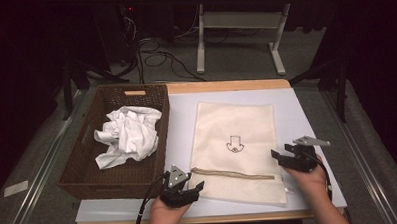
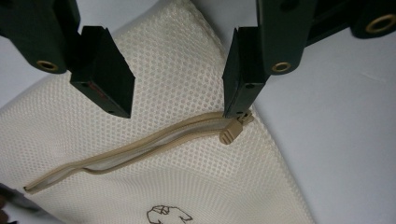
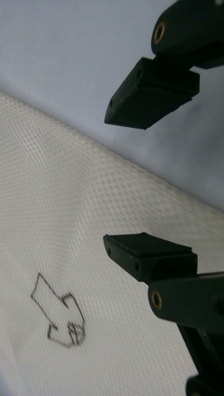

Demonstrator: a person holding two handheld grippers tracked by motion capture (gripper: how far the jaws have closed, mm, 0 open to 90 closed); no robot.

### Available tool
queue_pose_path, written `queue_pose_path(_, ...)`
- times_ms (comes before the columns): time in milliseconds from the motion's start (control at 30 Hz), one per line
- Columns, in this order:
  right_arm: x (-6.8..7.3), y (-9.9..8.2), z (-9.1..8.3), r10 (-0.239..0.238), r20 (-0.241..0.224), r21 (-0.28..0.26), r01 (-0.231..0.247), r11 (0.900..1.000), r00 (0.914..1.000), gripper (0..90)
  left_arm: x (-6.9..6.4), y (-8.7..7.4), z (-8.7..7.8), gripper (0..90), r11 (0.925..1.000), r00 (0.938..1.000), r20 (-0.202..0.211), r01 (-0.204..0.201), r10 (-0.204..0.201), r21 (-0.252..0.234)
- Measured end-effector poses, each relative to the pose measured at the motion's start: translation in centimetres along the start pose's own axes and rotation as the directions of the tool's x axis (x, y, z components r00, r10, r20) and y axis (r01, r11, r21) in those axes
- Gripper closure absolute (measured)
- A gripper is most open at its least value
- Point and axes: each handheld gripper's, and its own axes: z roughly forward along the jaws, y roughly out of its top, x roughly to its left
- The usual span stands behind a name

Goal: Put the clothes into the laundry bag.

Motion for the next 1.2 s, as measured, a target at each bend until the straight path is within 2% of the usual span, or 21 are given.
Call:
queue_pose_path(100,-0.9,1.2,1.9,0.017,0.028,0.045,-0.018,0.9988,0.9995,40.0,0.1,0.1,-0.3,42.7,0.9999,0.9999,0.012,0.007,-0.007,-0.012)
queue_pose_path(133,-0.9,1.2,1.9,0.017,0.028,0.045,-0.018,0.9988,0.9995,40.0,0.1,0.1,-0.3,42.5,0.9999,0.9999,0.012,0.007,-0.007,-0.012)
queue_pose_path(167,-1.4,1.9,2.8,0.04,0.031,0.061,-0.042,0.9973,0.9987,41.5,0.1,0.2,-0.5,42.4,0.9998,0.9999,0.015,0.005,-0.005,-0.018)
queue_pose_path(233,-1.5,2.1,3.1,0.039,0.034,0.061,-0.041,0.9973,0.9986,42.8,0.1,0.2,-0.5,42.3,0.9998,0.9999,0.011,0.007,-0.007,-0.019)
queue_pose_path(267,-1.6,2.9,4.0,0.037,0.041,0.089,-0.04,0.9952,0.9985,45.2,0.1,0.2,-0.4,42.0,0.9999,0.9999,0.01,0.002,-0.002,-0.01)
queue_pose_path(400,-1.9,3.9,4.9,0.021,0.064,0.107,-0.028,0.9939,0.9977,50.1,0.0,0.0,-0.2,41.8,0.9998,0.9999,0.002,-0.012,0.012,0.015)
queue_pose_path(433,-1.9,4.4,5.4,0.022,0.06,0.116,-0.028,0.9929,0.998,55.9,-0.1,-0.1,-0.1,41.0,0.9993,0.9998,-0.001,-0.021,0.022,0.031)
queue_pose_path(500,-1.9,4.5,5.6,0.006,0.064,0.118,-0.014,0.9929,0.9979,58.6,-0.1,-0.1,-0.1,40.7,0.9992,0.9997,0.003,-0.026,0.026,0.031)
queue_pose_path(533,-1.6,4.7,5.6,-0.026,0.084,0.137,0.014,0.9905,0.9961,75.8,-0.1,-0.1,-0.1,40.7,0.999,0.9995,0.005,-0.033,0.032,0.03)
queue_pose_path(567,-1.6,4.7,5.6,-0.026,0.084,0.137,0.014,0.9905,0.9961,75.8,-0.1,-0.1,-0.1,40.7,0.999,0.9995,0.005,-0.033,0.032,0.03)
queue_pose_path(600,-1.8,4.6,5.2,-0.032,0.063,0.138,0.023,0.9901,0.9975,87.5,-0.1,-0.1,-0.1,40.7,0.9988,0.9994,0.007,-0.033,0.033,0.037)
queue_pose_path(700,-1.9,4.4,4.8,-0.044,0.066,0.139,0.034,0.9896,0.9969,88.2,-0.1,-0.1,0.0,40.8,0.9984,0.9995,0.001,-0.033,0.033,0.045)
queue_pose_path(733,-2.2,3.8,4.1,-0.06,0.091,0.127,0.049,0.9907,0.994,88.2,0.0,-0.1,0.1,40.9,0.9981,0.9994,0.001,-0.036,0.036,0.05)
queue_pose_path(867,-3.3,2.8,3.1,-0.026,0.105,0.105,0.015,0.9944,0.9941,88.1,-0.2,-0.2,0.4,41.4,0.9969,0.9988,-0.007,-0.047,0.048,0.064)
queue_pose_path(900,-4.2,2.0,2.1,-0.001,0.11,0.093,-0.009,0.9957,0.9939,88.1,-0.1,-0.1,0.7,41.6,0.9959,0.9985,-0.01,-0.052,0.053,0.074)
queue_pose_path(1000,-4.7,1.2,1.1,-0.003,0.134,0.088,-0.008,0.996,0.991,87.3,-0.1,-0.1,1.2,42.8,0.9956,0.9988,-0.006,-0.048,0.049,0.081)
queue_pose_path(1033,-4.8,1.0,0.8,0.001,0.128,0.085,-0.012,0.9963,0.9918,86.0,-0.1,0.0,1.4,43.3,0.9948,0.9986,-0.002,-0.053,0.053,0.087)
queue_pose_path(1100,-4.8,0.2,-0.2,0.014,0.116,0.07,-0.022,0.9973,0.9932,76.1,-0.2,0.1,2.0,47.6,0.9917,0.9982,0.006,-0.06,0.06,0.113)
queue_pose_path(1133,-4.6,-0.2,-1.0,0.026,0.112,0.05,-0.032,0.9982,0.9934,69.7,-0.1,0.4,2.2,49.3,0.9924,0.999,0.0,-0.044,0.044,0.115)
queue_pose_path(1167,-4.6,-0.2,-1.0,0.026,0.112,0.05,-0.032,0.9982,0.9934,69.7,-0.1,0.4,2.2,51.8,0.9924,0.999,0.0,-0.044,0.044,0.115)
queue_pose_path(1200,-3.8,-1.0,-2.3,0.025,0.095,0.003,-0.026,0.9997,0.9952,65.8,0.0,0.4,2.4,55.4,0.994,0.9995,-0.013,-0.027,0.029,0.106)
